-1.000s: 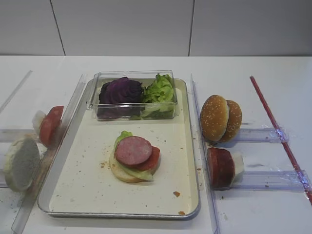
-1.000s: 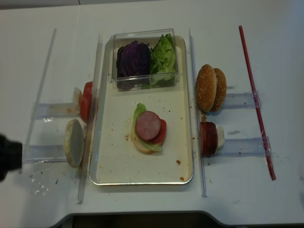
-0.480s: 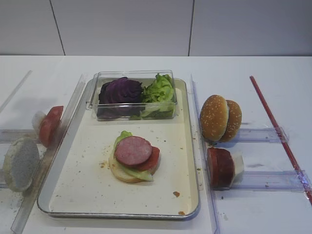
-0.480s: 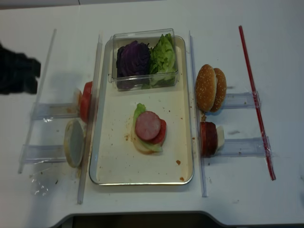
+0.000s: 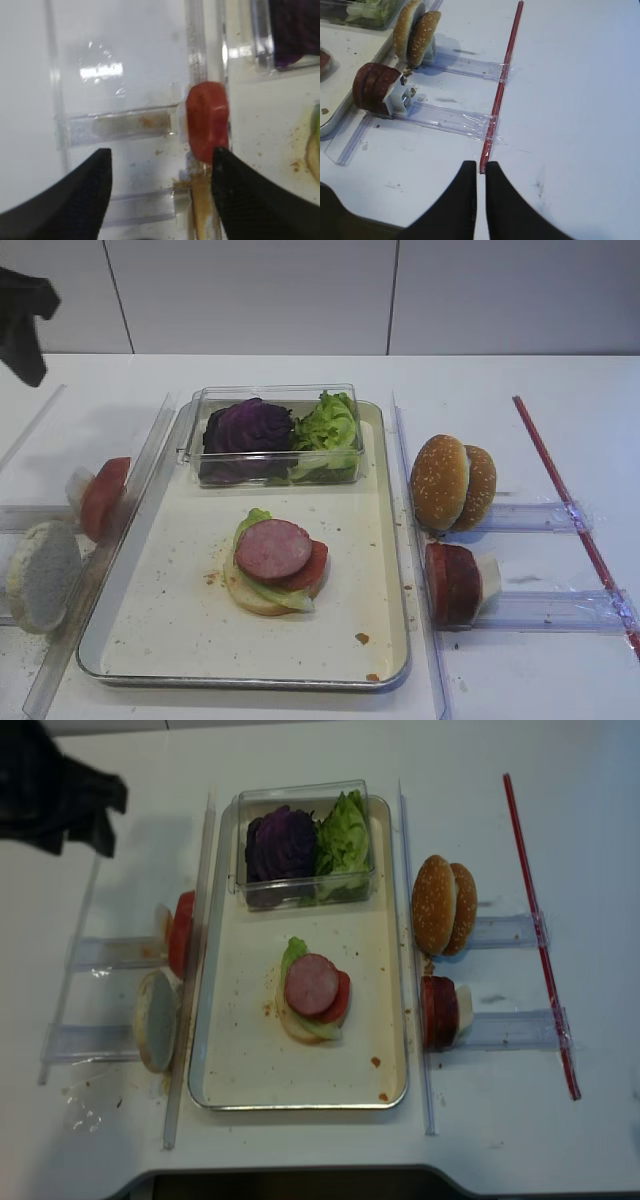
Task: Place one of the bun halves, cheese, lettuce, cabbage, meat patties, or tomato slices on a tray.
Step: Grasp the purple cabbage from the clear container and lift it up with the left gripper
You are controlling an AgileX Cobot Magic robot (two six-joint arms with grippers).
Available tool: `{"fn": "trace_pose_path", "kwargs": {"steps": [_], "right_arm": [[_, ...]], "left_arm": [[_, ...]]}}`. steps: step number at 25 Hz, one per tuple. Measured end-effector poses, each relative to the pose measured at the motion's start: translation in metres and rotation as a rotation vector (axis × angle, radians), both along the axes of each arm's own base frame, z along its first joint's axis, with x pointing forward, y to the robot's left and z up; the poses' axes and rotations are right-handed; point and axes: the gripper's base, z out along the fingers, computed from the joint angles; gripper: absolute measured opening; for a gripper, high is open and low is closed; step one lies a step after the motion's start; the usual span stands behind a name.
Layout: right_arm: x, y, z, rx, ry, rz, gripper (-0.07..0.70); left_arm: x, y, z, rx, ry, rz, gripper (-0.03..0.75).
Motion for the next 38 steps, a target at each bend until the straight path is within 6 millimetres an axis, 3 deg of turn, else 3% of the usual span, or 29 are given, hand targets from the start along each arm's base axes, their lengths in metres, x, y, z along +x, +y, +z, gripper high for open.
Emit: {"fn": "trace_pose_path", "kwargs": {"steps": [6, 11, 16, 24, 32, 38], "right_arm": [[0.000, 0.000, 0.000, 0.000, 0.000, 0.000, 0.078], [0.000, 0.000, 0.000, 0.000, 0.000, 0.000, 0.078], [0.000, 0.000, 0.000, 0.000, 0.000, 0.000, 0.078], [0.000, 0.000, 0.000, 0.000, 0.000, 0.000, 0.078], [0.000, 0.000, 0.000, 0.000, 0.000, 0.000, 0.078], [0.000, 0.000, 0.000, 0.000, 0.000, 0.000, 0.078]], "left_arm": [[0.041, -0.063, -0.004, -0.018, -0.011, -0.126, 0.423], [0.072, -0.111, -0.030, -0.023, 0.026, -0.208, 0.476], [0.097, -0.142, -0.054, -0.024, 0.043, -0.241, 0.488], [0.125, -0.162, -0.085, -0.043, 0.067, -0.231, 0.489], [0.133, -0.166, -0.109, -0.043, 0.113, -0.228, 0.489], [0.135, -0.167, -0.113, -0.042, 0.117, -0.227, 0.479]]}}
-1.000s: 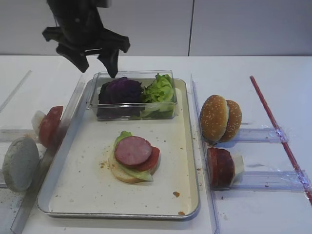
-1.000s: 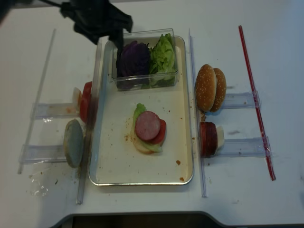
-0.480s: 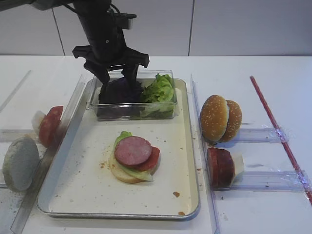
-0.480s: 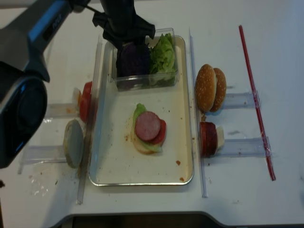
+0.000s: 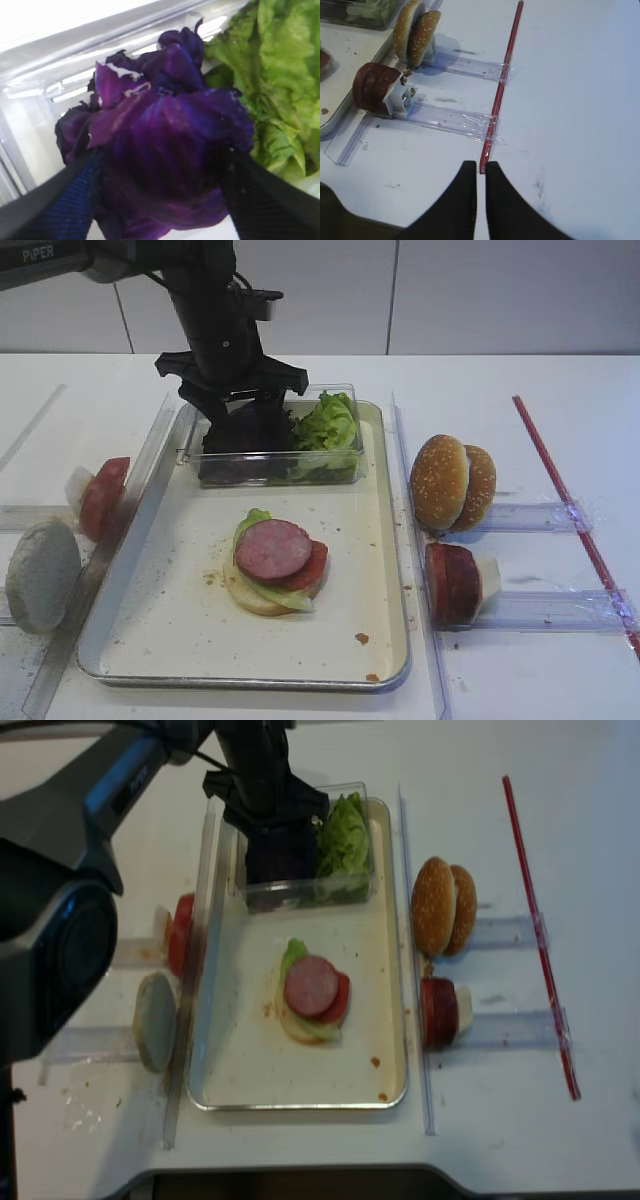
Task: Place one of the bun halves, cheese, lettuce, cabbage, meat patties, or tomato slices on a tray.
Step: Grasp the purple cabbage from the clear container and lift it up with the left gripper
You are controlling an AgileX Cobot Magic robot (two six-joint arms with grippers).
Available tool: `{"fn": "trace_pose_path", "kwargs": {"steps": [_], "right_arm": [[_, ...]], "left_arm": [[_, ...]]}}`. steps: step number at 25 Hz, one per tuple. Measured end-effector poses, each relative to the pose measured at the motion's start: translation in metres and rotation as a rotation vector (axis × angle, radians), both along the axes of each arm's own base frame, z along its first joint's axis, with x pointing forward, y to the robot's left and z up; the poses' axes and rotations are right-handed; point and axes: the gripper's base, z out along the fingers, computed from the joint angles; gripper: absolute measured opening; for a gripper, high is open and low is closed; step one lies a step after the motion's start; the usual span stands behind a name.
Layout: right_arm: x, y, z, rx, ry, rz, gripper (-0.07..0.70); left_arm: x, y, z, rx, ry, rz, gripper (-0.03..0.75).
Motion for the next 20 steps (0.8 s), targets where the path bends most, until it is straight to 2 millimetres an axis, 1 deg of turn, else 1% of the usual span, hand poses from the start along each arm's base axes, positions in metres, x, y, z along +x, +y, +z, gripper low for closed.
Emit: {"fn": "trace_pose_path", "kwargs": {"steps": [4, 10, 12, 20], "right_arm": [[0.000, 0.000, 0.000, 0.000, 0.000, 0.000, 0.078], [0.000, 0.000, 0.000, 0.000, 0.000, 0.000, 0.078], [0.000, 0.000, 0.000, 0.000, 0.000, 0.000, 0.078], [0.000, 0.000, 0.000, 0.000, 0.000, 0.000, 0.078]], "left_arm": [[0.000, 0.000, 0.000, -0.001, -0.001, 0.002, 0.417], [0.000, -0.001, -0.001, -0.006, 0.004, 0.001, 0.238], [0.000, -0.001, -0.001, -0.006, 0.004, 0.001, 0.192], [0.003, -0.003, -0.011, 0.003, 0.016, 0.001, 0.092]]}}
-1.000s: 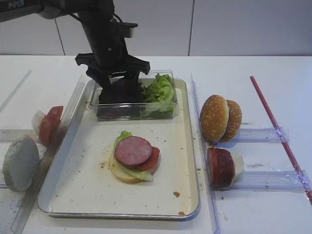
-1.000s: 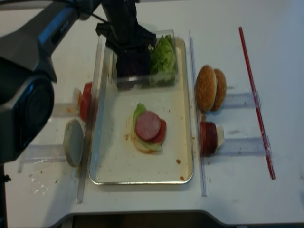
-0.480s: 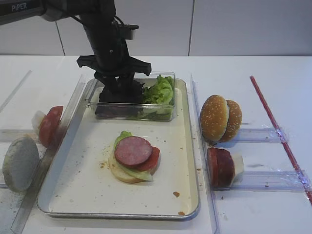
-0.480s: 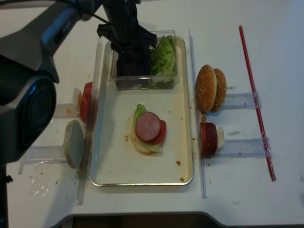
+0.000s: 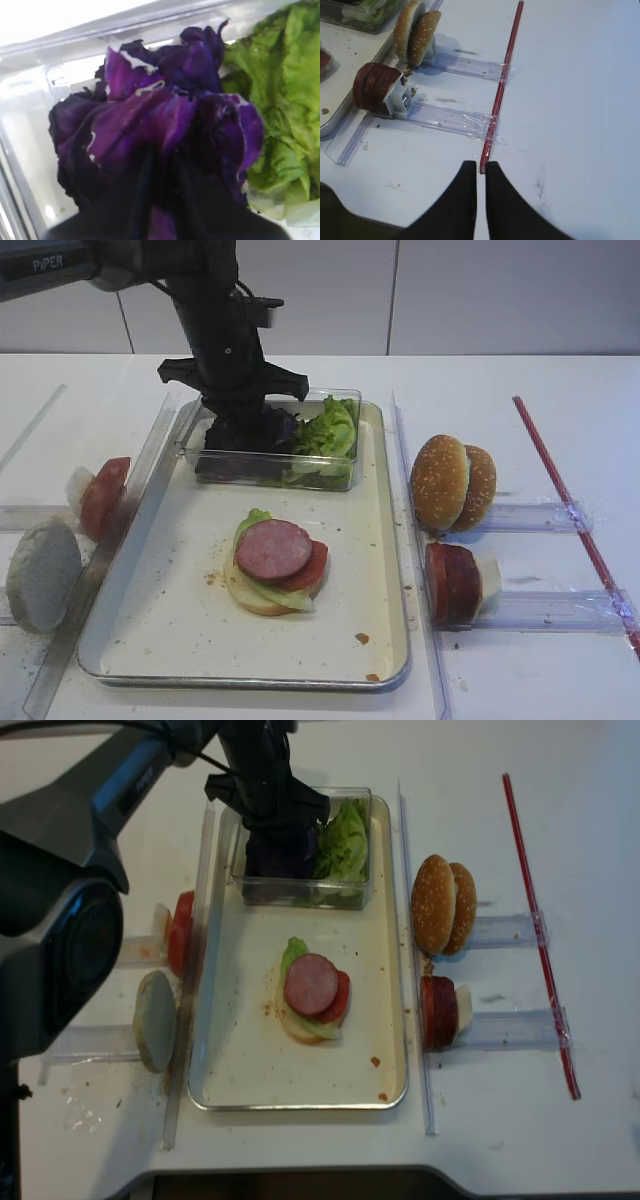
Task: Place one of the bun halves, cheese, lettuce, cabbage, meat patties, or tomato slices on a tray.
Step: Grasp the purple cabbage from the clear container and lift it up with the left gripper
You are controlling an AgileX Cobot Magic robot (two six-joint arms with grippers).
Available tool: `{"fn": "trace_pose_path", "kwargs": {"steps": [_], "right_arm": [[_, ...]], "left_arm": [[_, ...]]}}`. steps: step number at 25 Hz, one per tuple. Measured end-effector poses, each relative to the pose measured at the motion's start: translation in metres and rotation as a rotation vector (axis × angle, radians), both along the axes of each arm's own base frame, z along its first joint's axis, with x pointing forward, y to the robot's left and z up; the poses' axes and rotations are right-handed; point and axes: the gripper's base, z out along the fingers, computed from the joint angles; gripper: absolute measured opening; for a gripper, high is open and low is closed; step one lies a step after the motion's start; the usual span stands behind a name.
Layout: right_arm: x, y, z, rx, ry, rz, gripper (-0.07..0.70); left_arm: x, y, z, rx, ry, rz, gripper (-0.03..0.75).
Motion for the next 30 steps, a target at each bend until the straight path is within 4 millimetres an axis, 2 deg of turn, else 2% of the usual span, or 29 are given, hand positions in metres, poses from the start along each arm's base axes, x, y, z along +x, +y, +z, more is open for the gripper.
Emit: {"fn": "trace_pose_path", "kwargs": {"steps": [5, 14, 24, 30], "right_arm": [[0.000, 0.000, 0.000, 0.000, 0.000, 0.000, 0.078], [0.000, 0.000, 0.000, 0.000, 0.000, 0.000, 0.078], [0.000, 0.000, 0.000, 0.000, 0.000, 0.000, 0.078], [0.000, 0.000, 0.000, 0.000, 0.000, 0.000, 0.078]], "left_arm": [[0.000, 0.000, -0.001, 0.004, 0.000, 0.000, 0.020], [-0.001, 0.001, 0.005, 0.001, -0.012, -0.001, 0.013], [-0.008, 0.004, 0.036, -0.024, -0.070, 0.002, 0.013], [-0.011, 0.005, 0.046, -0.034, -0.087, 0.002, 0.012]]}}
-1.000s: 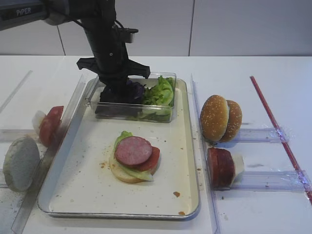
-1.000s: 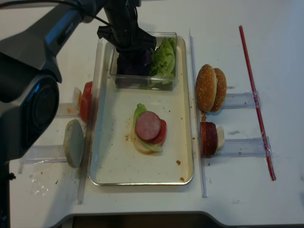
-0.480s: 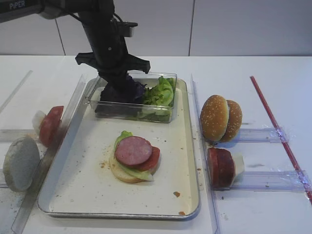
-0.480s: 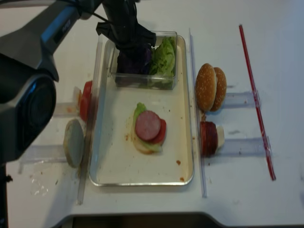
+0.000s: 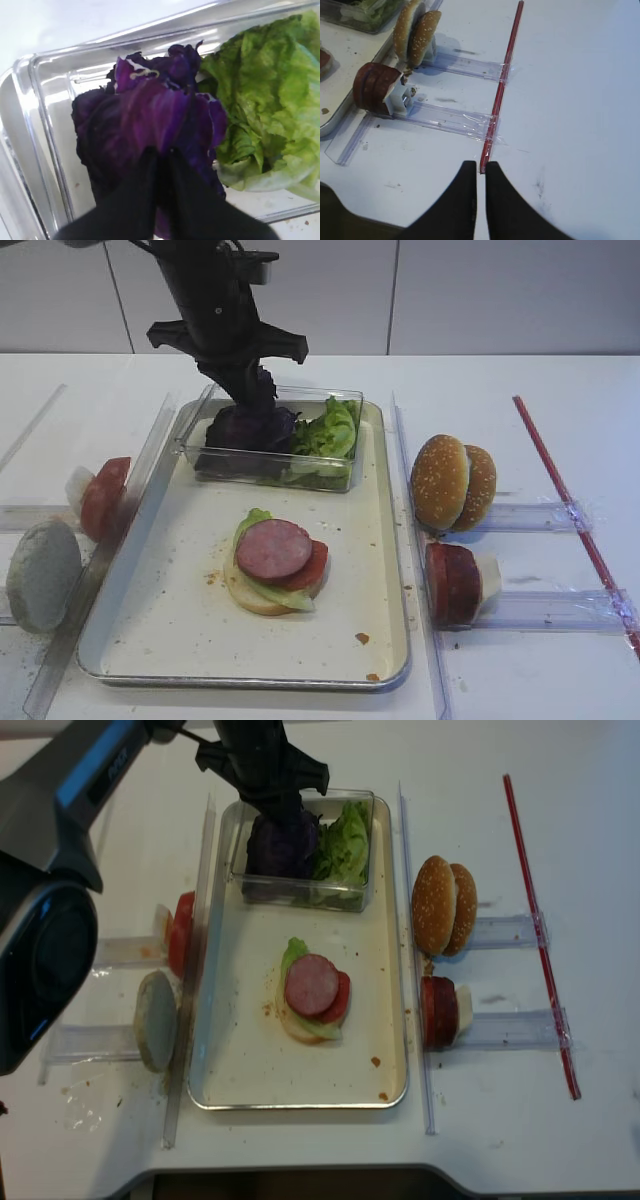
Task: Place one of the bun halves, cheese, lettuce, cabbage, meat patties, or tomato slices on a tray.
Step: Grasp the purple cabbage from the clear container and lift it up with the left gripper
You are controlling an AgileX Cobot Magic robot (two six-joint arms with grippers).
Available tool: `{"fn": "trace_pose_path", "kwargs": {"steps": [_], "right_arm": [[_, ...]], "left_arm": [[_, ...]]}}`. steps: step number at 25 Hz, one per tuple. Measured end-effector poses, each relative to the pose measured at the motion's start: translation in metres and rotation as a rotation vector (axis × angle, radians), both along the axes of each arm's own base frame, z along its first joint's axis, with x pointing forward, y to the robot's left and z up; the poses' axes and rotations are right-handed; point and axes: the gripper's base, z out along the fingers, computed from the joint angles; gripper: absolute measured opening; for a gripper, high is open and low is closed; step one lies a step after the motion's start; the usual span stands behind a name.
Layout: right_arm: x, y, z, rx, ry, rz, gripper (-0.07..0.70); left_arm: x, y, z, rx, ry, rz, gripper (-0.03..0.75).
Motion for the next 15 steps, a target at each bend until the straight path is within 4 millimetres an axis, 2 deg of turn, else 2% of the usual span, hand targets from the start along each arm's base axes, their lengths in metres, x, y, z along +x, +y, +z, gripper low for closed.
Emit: {"fn": "trace_pose_path", "kwargs": {"steps": [9, 15], "right_arm": [[0.000, 0.000, 0.000, 0.000, 0.000, 0.000, 0.078], [0.000, 0.000, 0.000, 0.000, 0.000, 0.000, 0.078]], "left_arm": [[-0.019, 0.008, 0.039, -0.032, -0.058, 0.006, 0.011], [-0.051, 0.020, 0.048, -0.032, -0.015, 0.019, 0.011]]}}
